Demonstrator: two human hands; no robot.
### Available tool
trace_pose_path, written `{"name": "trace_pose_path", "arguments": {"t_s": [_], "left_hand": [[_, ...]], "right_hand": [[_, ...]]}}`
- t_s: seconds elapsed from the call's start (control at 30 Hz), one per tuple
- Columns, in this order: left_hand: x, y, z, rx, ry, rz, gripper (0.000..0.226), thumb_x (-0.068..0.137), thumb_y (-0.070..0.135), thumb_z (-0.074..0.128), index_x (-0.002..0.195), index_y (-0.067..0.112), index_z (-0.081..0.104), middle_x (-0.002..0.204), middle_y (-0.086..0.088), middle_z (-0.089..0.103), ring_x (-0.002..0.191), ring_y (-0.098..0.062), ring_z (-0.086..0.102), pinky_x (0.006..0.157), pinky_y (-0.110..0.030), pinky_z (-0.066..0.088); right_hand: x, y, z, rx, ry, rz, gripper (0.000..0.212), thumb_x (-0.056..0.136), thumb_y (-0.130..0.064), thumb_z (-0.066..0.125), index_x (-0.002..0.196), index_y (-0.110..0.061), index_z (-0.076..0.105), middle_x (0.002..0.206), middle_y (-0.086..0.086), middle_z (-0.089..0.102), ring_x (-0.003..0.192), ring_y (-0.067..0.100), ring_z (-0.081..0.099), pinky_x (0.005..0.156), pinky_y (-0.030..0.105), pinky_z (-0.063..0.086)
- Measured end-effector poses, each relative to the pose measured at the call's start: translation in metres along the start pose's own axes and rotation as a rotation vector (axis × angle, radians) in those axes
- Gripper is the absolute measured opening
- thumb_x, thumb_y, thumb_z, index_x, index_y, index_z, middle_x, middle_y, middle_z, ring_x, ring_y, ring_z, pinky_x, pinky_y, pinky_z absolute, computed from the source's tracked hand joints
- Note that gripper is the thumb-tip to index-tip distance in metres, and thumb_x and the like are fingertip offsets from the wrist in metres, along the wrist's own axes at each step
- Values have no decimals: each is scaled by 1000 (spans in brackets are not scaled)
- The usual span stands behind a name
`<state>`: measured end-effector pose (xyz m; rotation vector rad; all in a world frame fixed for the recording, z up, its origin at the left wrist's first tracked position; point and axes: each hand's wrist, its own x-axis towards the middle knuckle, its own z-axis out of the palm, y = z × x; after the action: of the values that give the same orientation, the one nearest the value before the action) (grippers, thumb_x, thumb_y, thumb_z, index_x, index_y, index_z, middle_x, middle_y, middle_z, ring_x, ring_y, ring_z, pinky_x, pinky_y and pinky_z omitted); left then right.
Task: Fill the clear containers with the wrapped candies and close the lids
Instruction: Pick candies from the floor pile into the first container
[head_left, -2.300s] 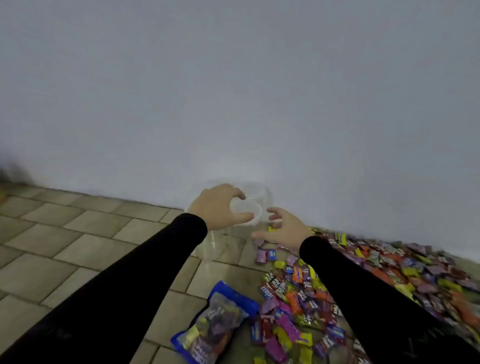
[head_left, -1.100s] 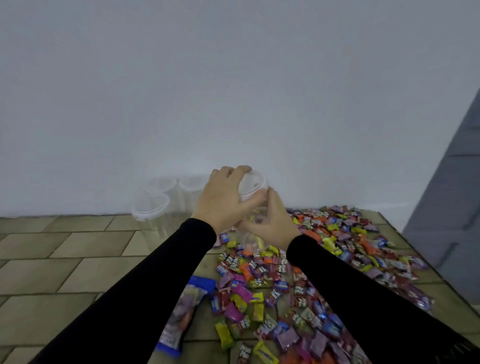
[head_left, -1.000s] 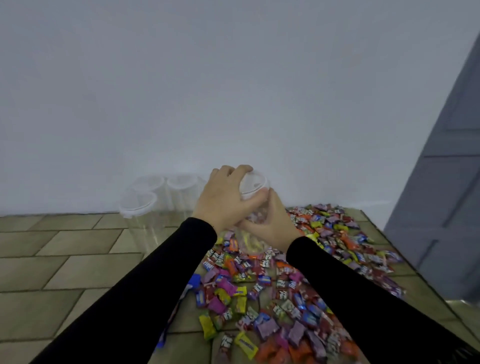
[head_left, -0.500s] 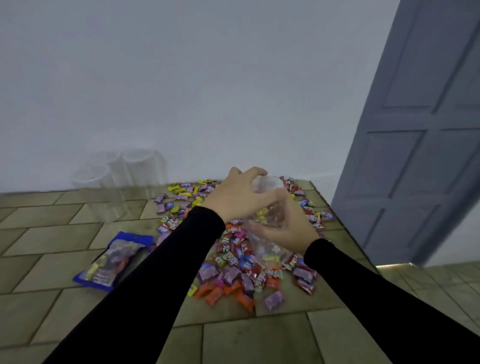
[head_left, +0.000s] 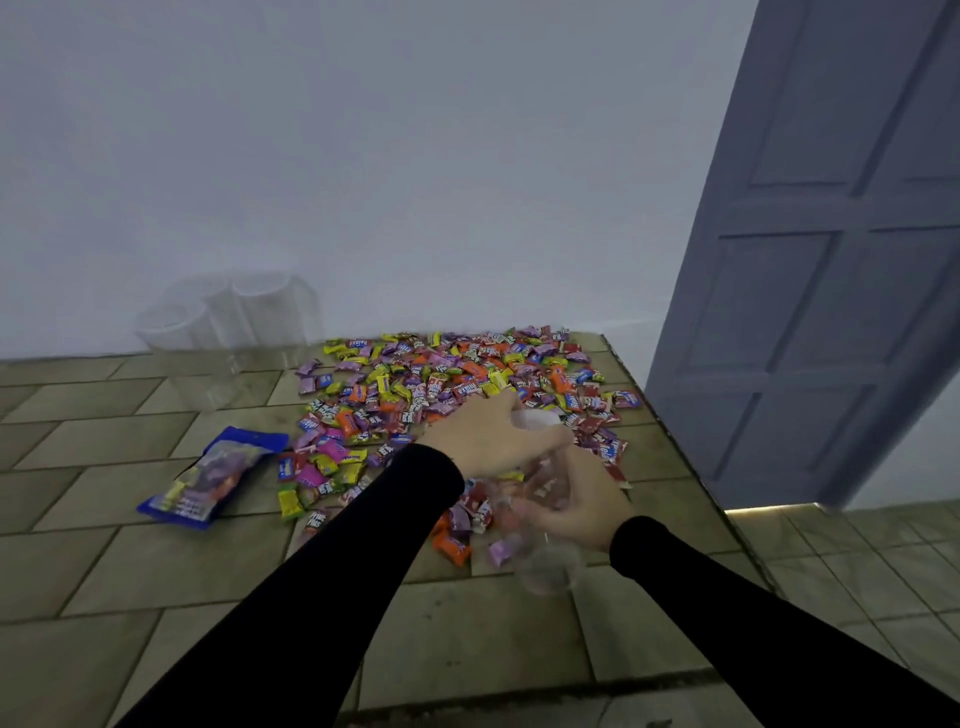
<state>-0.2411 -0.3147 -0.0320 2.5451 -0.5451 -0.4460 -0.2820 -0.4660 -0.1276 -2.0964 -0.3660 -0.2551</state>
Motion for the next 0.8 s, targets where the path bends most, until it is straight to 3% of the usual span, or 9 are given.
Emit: {"name": "trace_pose_path", "arguments": {"t_s": [0.13,0.2,0.37,0.5,0.6,0.63,0.7,0.73,0.8], "left_hand": [[-7,-1,5,51,97,51,67,78,74,51,120,22,44,105,-1,54,91,-21,56,77,-37,46],[-8,-4,6,105,177,74,66,77,71,54,123,25,42,107,-2,50,94,-24,54,83,-40,48],[-2,-19,7,168,295,121,63,77,66,58,124,28,40,107,-2,46,97,-24,50,87,-43,48],[2,-19,4,168,258,98,67,78,67,59,128,27,40,113,-4,44,106,-26,48,93,-43,46],[3,-12,-8,100,148,32,78,77,82,43,131,25,42,118,-4,45,107,-25,50,95,-44,44],[6,-10,-14,72,132,9,76,81,81,35,126,22,47,114,-5,49,103,-24,53,92,-42,44],[21,-11,-25,87,181,-14,62,94,68,25,92,13,55,86,-5,56,81,-21,56,78,-35,43],[28,-12,-30,112,222,-41,59,99,58,23,73,11,49,71,-4,50,69,-21,51,68,-32,39],[37,-14,-33,158,230,-98,53,104,39,26,61,11,41,63,-5,44,59,-20,44,57,-30,32]], "right_hand": [[2,-8,3,90,-12,14,39,71,-10,82,103,-21,61,82,-9,67,72,-1,63,59,12,44],[7,-14,5,115,-36,-11,37,72,-2,80,97,-25,67,91,-11,72,86,-3,65,73,16,51],[21,-13,12,171,-58,55,62,68,-25,86,124,-25,58,116,-9,67,111,7,61,93,32,51],[28,-9,14,163,-104,97,49,69,-23,84,115,-23,66,109,-9,70,106,7,64,92,34,51],[32,-4,14,207,-140,133,52,68,-17,85,114,-24,63,110,-5,71,105,9,65,92,32,52],[34,-5,13,213,-154,139,58,68,-16,86,118,-26,59,113,-6,69,107,7,64,93,29,51],[36,-5,11,197,-183,148,65,66,-18,87,121,-30,56,117,-10,67,110,2,61,94,22,48],[37,-4,11,192,-193,146,66,66,-18,88,121,-33,55,118,-11,67,111,1,60,94,18,46],[37,-5,12,193,-197,152,68,66,-16,87,123,-32,55,119,-11,66,111,-1,60,90,11,44]]}}
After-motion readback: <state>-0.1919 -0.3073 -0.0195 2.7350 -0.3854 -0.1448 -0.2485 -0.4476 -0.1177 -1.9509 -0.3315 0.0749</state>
